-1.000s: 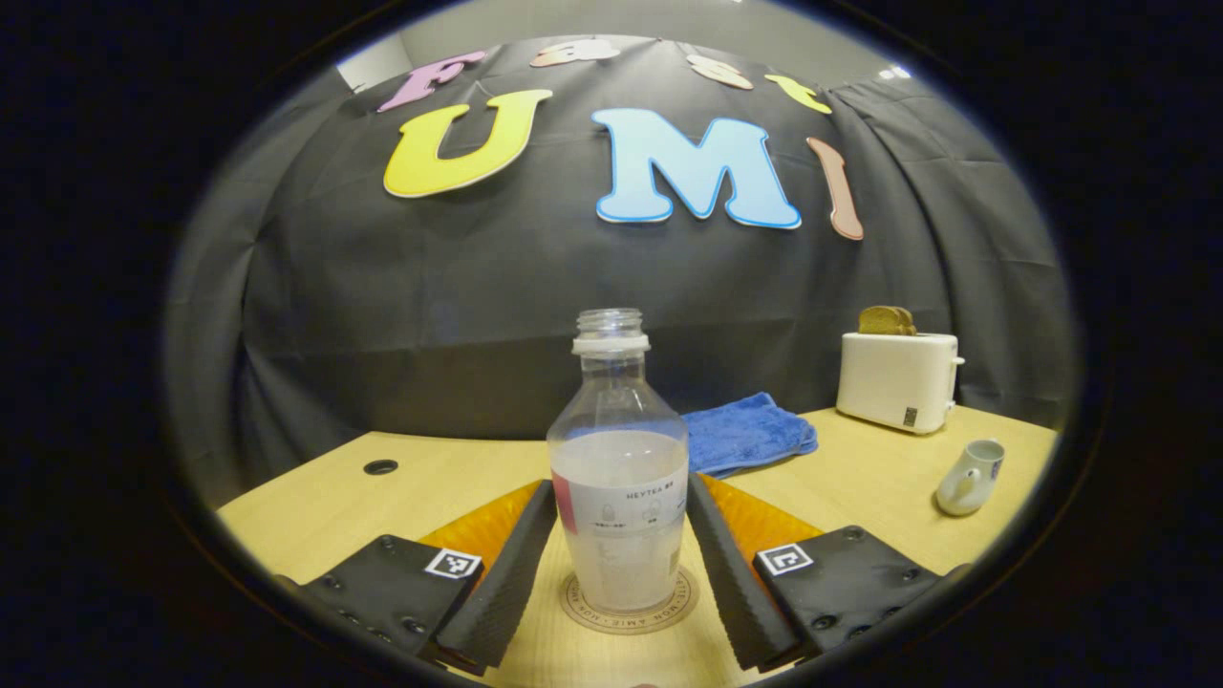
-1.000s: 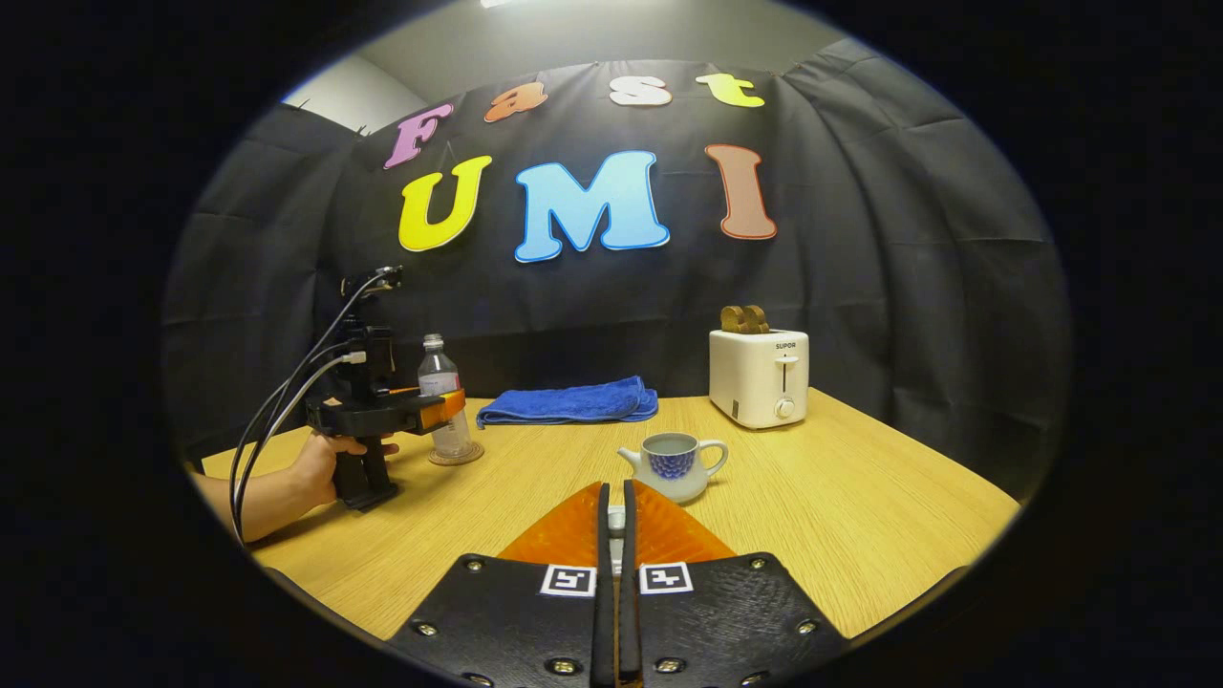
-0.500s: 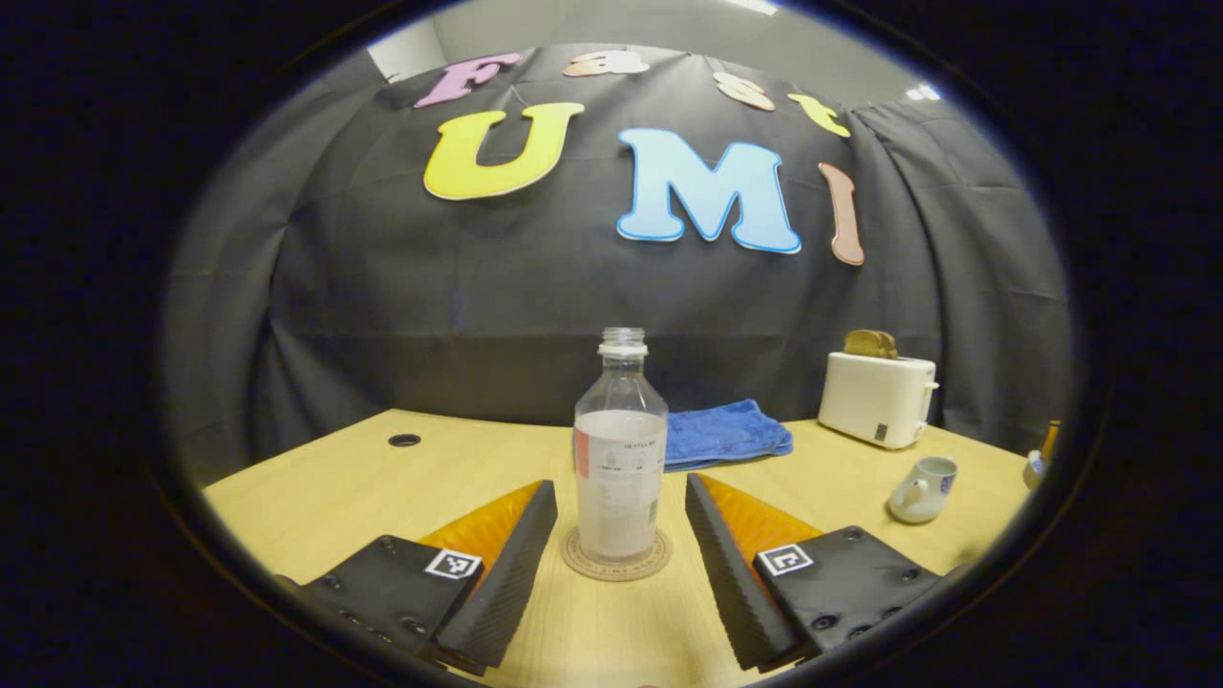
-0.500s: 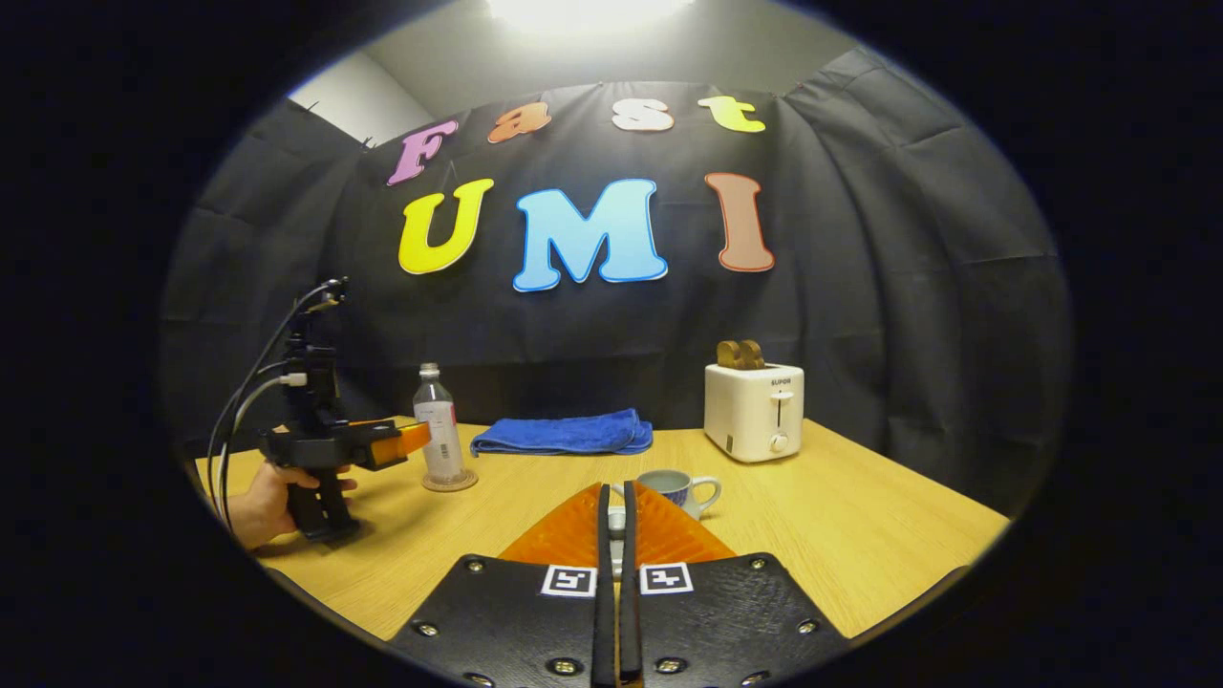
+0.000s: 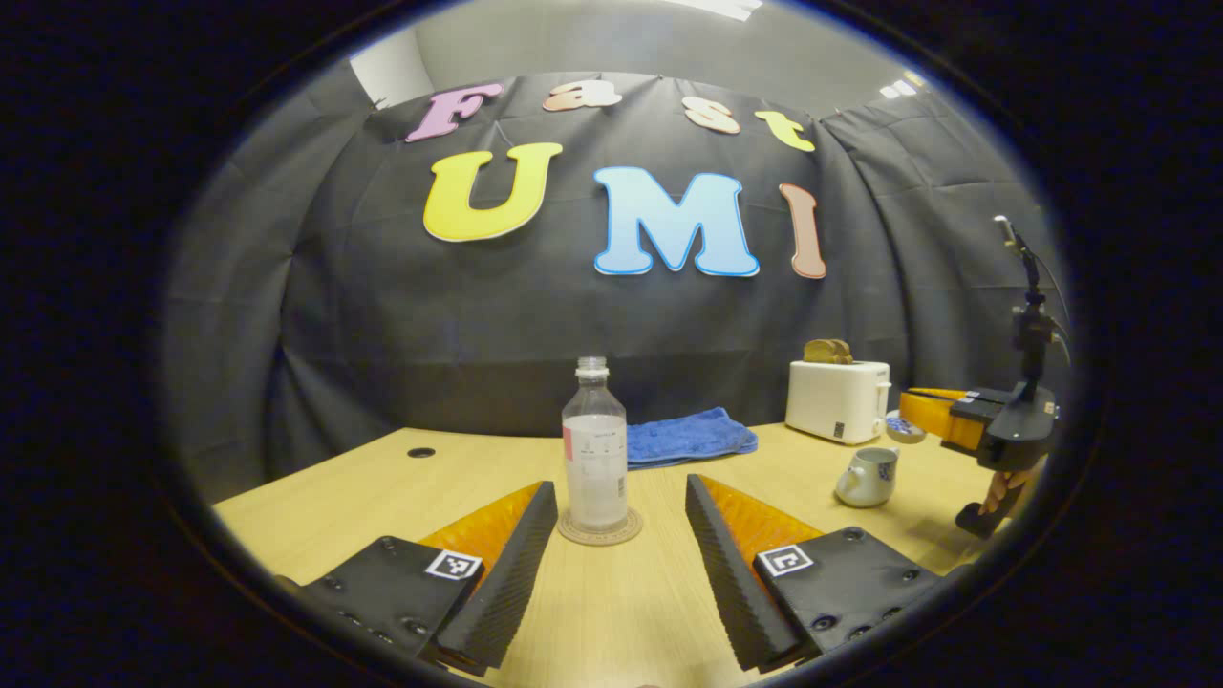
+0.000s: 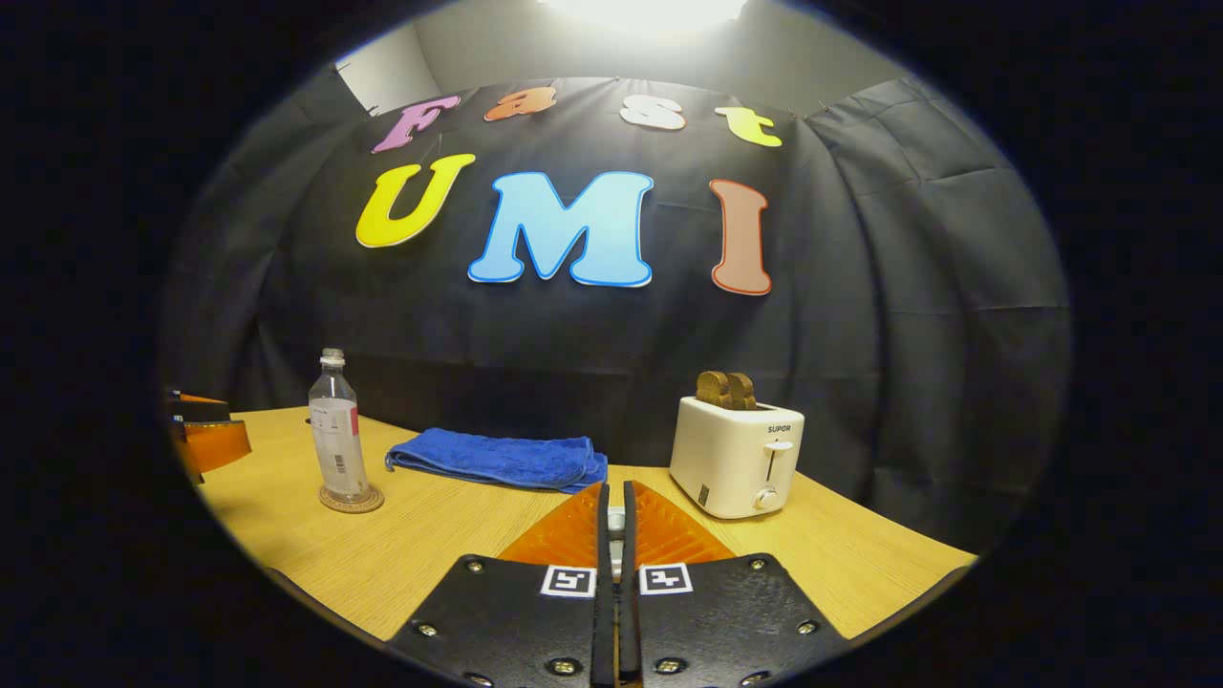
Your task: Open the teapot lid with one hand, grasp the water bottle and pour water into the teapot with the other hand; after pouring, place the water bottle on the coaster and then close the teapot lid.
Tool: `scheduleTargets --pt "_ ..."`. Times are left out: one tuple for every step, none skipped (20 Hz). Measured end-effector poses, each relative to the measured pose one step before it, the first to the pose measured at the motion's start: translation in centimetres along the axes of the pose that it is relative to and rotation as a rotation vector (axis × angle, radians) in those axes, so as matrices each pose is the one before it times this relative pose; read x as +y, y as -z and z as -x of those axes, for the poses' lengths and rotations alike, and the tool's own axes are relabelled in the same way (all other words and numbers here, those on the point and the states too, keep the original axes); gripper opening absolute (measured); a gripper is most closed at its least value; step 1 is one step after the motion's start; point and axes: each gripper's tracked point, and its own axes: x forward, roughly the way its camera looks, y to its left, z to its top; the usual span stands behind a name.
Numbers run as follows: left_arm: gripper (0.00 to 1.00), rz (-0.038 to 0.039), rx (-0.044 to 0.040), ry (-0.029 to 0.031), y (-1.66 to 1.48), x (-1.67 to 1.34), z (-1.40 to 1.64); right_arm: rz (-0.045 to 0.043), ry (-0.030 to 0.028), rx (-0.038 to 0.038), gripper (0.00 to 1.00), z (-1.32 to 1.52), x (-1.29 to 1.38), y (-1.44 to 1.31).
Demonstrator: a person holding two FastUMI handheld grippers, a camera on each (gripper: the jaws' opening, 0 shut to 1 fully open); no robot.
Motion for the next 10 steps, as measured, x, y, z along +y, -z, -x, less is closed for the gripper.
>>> scheduleTargets --pt "0.95 0.02195 0.01591 0.01300 0.814 -0.382 0.116 -0.00302 0.00261 0.01898 0.02 -1.228 0.003 0.841" --pt "0.95 0.00539 0.00821 0.00140 0.341 -0.022 -0.028 0.00186 0.01297 0.00905 0.02 -0.710 -0.245 0.348" --pt "0.95 0.00685 0.00818 -0.00690 0.314 0.342 0.123 0.00105 0.00912 0.00528 0.02 -0.434 -0.129 0.291" --pt "0.95 0.01218 0.00498 -0.00370 0.121 0.437 0.096 -0.00011 0.00616 0.00388 0.02 -0.234 -0.178 0.249" --pt "0.95 0.01655 -0.00174 0.00572 -0.128 0.093 0.135 -0.00575 -0.00275 0.01330 0.02 -0.196 0.004 0.519" --pt "0.95 0.00887 -0.00649 -0.00233 -0.293 0.316 0.052 -0.00625 -0.00116 0.00981 0.02 -0.128 0.053 0.381" --pt "0.95 0.00307 -0.00371 0.00035 -0.238 0.172 0.050 -0.00015 0.00324 0.01035 0.02 -0.130 -0.049 0.357" --pt "0.95 -0.00075 -0.00191 -0.00128 0.103 -0.038 -0.052 0.00152 0.00306 0.00793 0.02 -0.150 -0.031 0.290" --pt "0.95 0.00022 0.00061 -0.00028 -0.039 0.083 0.078 -0.00338 0.00080 0.01109 0.02 -0.158 -0.031 0.440" --pt "0.95 0.00328 0.00454 0.00790 0.213 -0.348 -0.135 -0.00957 -0.00615 0.01433 0.02 -0.140 0.099 0.361"
